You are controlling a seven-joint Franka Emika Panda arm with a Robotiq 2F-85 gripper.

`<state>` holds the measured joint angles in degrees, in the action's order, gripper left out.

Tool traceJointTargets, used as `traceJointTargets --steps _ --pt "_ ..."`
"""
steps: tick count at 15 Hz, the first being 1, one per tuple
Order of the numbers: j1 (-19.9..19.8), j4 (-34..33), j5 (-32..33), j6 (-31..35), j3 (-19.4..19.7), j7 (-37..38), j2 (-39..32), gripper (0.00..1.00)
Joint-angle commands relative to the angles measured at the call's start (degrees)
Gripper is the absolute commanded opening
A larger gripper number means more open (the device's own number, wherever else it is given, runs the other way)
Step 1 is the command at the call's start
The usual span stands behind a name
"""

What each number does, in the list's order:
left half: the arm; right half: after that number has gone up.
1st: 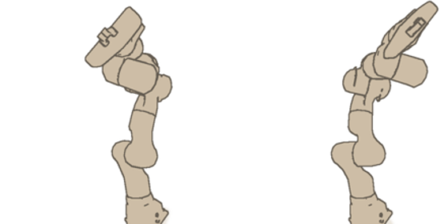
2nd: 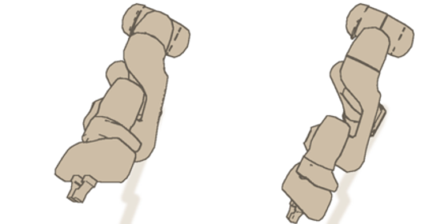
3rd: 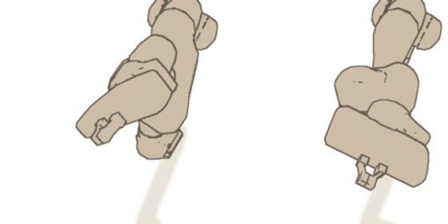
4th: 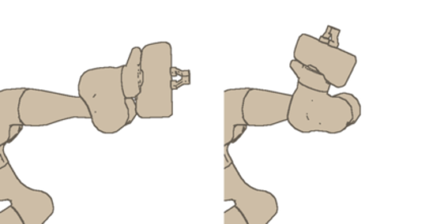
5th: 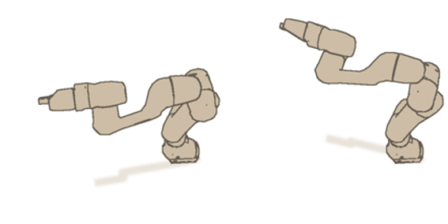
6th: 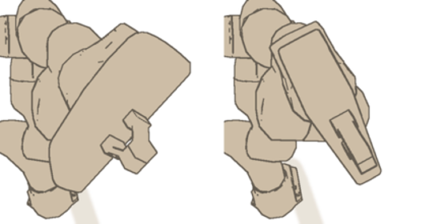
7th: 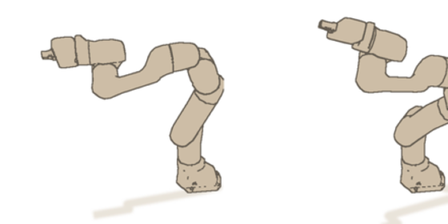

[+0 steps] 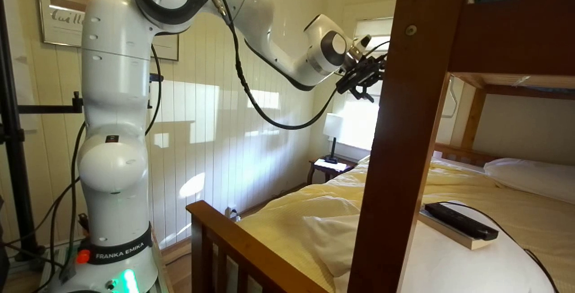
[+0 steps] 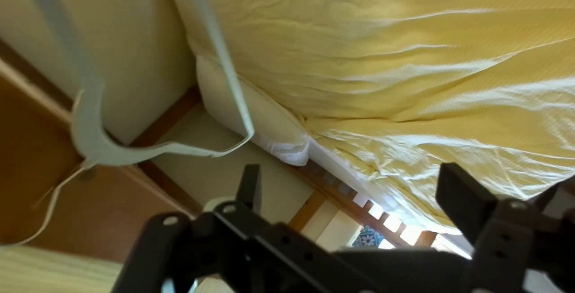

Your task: Remove the hanger from the bed and place it on the pillow.

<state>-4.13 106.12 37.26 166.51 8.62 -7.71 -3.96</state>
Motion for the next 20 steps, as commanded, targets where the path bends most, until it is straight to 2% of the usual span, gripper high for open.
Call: traceJointTargets --steps 1,3,4,5,8,9,10,12,15,16,17,20 --pt "2.90 -10.49 15.78 -4.03 4.03 10.36 -2.97 1.00" --pt "4.96 -14.12 24.85 -8.08 5.73 16.37 -3.59 1.00" --pt "4.89 -11.87 27.88 -10.45 4.20 19.98 -2.22 1.00" --pt "3.30 -10.14 21.85 -6.82 4.12 14.31 -1.35 1.00" --pt "4.64 -10.49 25.43 -9.52 3.99 18.09 -1.45 1.00" --pt "5.24 -11.24 29.25 -12.12 4.39 22.08 -1.45 1.00" --pt "5.92 -12.41 36.19 -14.92 5.19 28.72 -1.62 1.00" --pt "6.49 -12.03 44.32 -19.97 5.19 37.21 -1.22 1.00" --pt "7.37 -9.11 53.35 -31.10 4.22 47.27 -0.46 1.00" --pt "7.73 -8.01 53.71 -34.21 3.83 48.52 -0.53 1.00" --pt "5.31 -7.19 53.34 -36.92 0.58 49.25 -0.65 1.00" --pt "4.66 -5.48 50.64 -43.27 -1.40 52.34 -1.29 1.00"
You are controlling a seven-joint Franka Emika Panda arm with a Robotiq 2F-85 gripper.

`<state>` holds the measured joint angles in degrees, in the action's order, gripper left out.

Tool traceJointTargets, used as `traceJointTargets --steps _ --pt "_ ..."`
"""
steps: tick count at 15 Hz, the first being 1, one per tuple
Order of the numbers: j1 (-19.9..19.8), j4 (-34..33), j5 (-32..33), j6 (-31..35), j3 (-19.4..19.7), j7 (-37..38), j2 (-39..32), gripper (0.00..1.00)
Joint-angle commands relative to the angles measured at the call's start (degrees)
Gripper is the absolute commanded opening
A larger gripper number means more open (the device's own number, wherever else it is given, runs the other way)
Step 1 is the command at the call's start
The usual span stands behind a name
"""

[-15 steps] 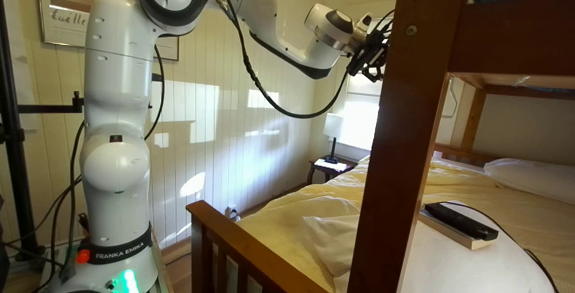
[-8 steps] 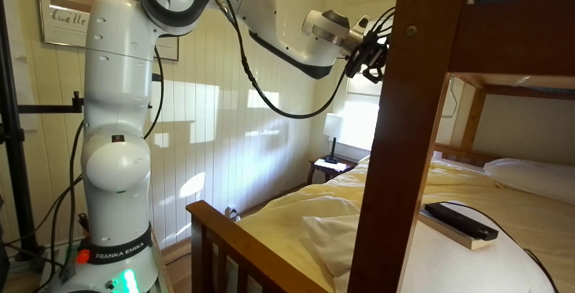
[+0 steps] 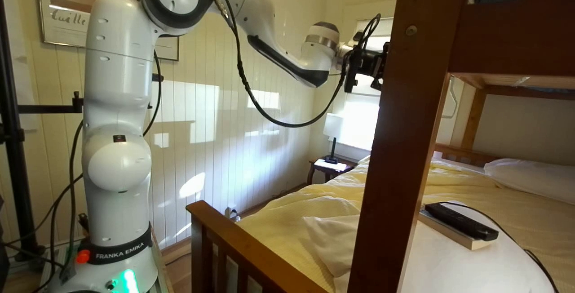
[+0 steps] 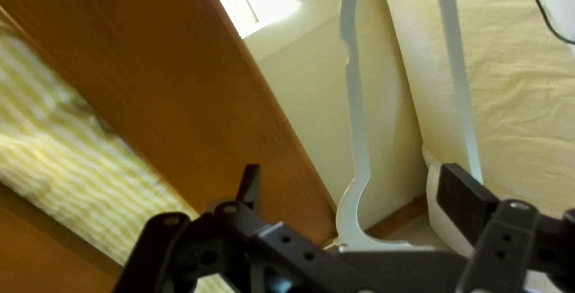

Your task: Remove the hanger from the bed and place it on the pillow.

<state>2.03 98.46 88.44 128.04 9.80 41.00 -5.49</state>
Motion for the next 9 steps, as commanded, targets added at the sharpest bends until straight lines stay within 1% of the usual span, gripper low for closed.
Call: traceJointTargets --steps 1,2,3,4,6,9 --pt "-1.73 2.67 -0.38 -6.48 -3.00 5.08 0.04 1.00" --pt "-2.14 2.84 -0.10 -7.66 -3.16 6.65 -0.25 1.00" --pt "-2.63 2.72 -0.01 -7.47 -3.23 7.12 -0.46 1.00" --pt "-2.57 2.18 -0.11 -6.76 -3.78 5.06 -0.53 1.00" --pt "-3.15 2.31 -0.12 -6.89 -3.73 5.98 -0.73 1.00" --pt "-3.40 -1.28 -1.74 -13.63 -3.80 13.47 -3.91 1.00"
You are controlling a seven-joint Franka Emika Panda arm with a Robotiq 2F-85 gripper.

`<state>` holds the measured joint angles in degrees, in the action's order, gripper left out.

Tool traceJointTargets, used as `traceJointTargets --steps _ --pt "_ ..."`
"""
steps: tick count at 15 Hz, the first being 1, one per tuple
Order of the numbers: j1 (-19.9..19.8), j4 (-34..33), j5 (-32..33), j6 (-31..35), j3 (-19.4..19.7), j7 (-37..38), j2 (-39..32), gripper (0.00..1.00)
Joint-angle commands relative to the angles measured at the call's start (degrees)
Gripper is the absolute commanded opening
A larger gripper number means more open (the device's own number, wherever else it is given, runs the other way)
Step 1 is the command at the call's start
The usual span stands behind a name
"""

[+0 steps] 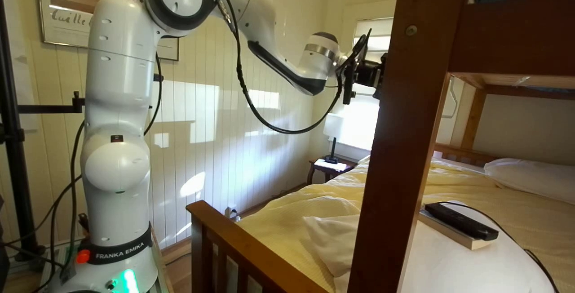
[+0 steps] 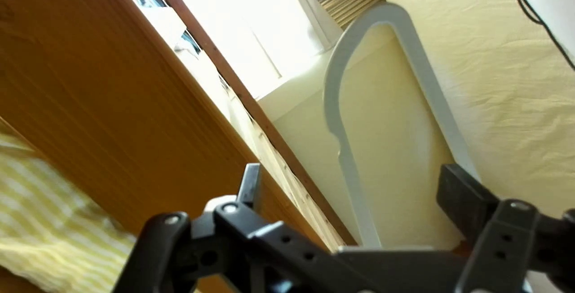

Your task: Remove the hanger from the bed and place it on the pillow.

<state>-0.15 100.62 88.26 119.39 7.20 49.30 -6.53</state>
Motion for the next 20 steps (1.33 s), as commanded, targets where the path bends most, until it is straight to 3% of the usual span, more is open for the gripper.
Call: traceJointTargets --steps 1,5,11,12,13,20 --pt "-1.51 -4.48 -1.38 -6.30 -1.04 7.50 -3.66 1.00" --pt "-2.61 -7.88 -0.97 -9.24 -0.93 14.80 -6.89 1.00" --pt "-3.19 -13.76 -0.29 -8.19 -1.24 19.75 -11.99 0.98" --pt "-3.12 -14.67 -0.20 -8.11 -1.34 20.09 -12.73 0.93" --pt "-3.07 -15.58 -0.05 -8.07 -1.41 20.33 -13.38 0.73" --pt "-3.18 -19.15 -0.43 -8.26 -1.46 21.50 -15.86 0.25"
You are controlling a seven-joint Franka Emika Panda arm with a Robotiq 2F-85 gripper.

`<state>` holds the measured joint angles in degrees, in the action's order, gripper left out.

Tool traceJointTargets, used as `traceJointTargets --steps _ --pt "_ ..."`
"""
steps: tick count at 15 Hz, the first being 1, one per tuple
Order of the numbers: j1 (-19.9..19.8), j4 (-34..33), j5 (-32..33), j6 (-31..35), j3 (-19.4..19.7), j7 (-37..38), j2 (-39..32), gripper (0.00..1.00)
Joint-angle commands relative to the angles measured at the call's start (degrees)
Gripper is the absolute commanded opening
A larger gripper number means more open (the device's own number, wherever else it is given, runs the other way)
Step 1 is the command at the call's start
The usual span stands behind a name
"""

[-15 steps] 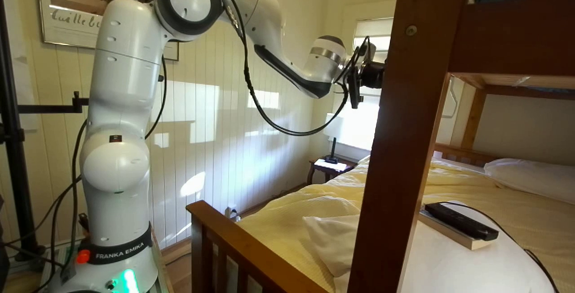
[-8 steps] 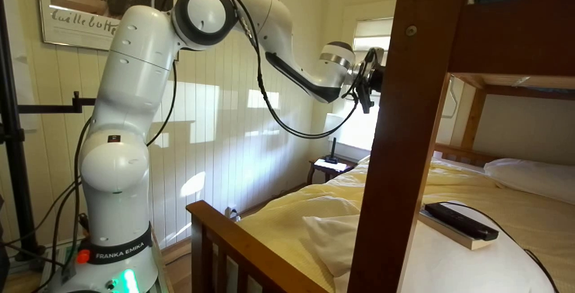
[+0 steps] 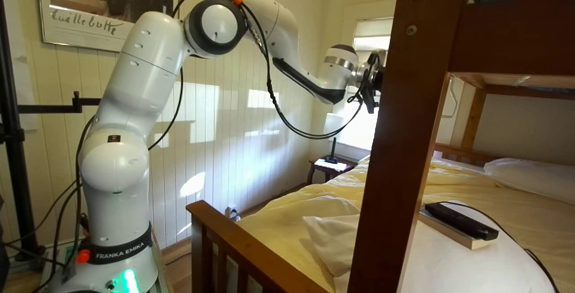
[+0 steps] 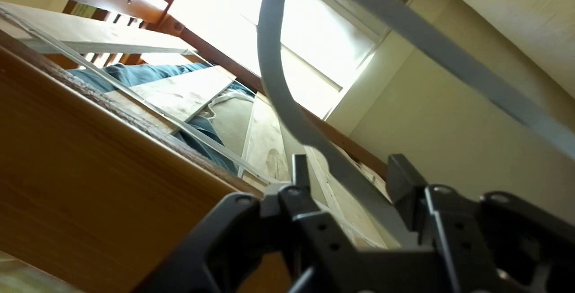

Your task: Remove the hanger from the bed and place it on the pillow.

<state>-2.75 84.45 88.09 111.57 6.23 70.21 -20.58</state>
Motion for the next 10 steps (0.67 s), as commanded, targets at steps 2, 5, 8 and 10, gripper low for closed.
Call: traceJointTargets --steps 2,5,8,10 --pt "-0.47 -2.21 0.17 0.77 -0.68 -0.16 -1.12 0.11" --pt "0.24 -0.10 2.34 3.72 -1.14 -0.09 1.07 0.00" --pt "0.89 1.70 1.84 7.60 -2.42 -2.60 3.44 0.02" --pt "0.36 3.26 -3.44 11.07 -4.10 -9.92 4.83 0.01"
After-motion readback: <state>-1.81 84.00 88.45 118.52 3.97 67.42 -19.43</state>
